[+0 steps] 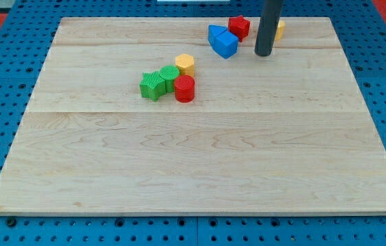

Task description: Move the red star above the green circle

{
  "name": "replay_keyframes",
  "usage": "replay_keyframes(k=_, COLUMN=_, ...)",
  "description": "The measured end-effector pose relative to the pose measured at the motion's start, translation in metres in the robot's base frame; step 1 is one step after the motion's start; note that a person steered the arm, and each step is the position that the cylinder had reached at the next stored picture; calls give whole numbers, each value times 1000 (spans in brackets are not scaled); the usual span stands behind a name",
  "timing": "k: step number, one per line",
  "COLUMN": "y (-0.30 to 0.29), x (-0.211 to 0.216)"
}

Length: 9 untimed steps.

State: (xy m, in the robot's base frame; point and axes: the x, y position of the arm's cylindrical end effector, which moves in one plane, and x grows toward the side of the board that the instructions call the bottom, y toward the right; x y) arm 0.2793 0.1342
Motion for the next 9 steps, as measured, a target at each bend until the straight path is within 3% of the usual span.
replay_keyframes(k=4, y=-43, x=-81)
replay_keyframes(k=6, y=-141, x=-75)
replay_keyframes(k=9, y=-185, x=-29)
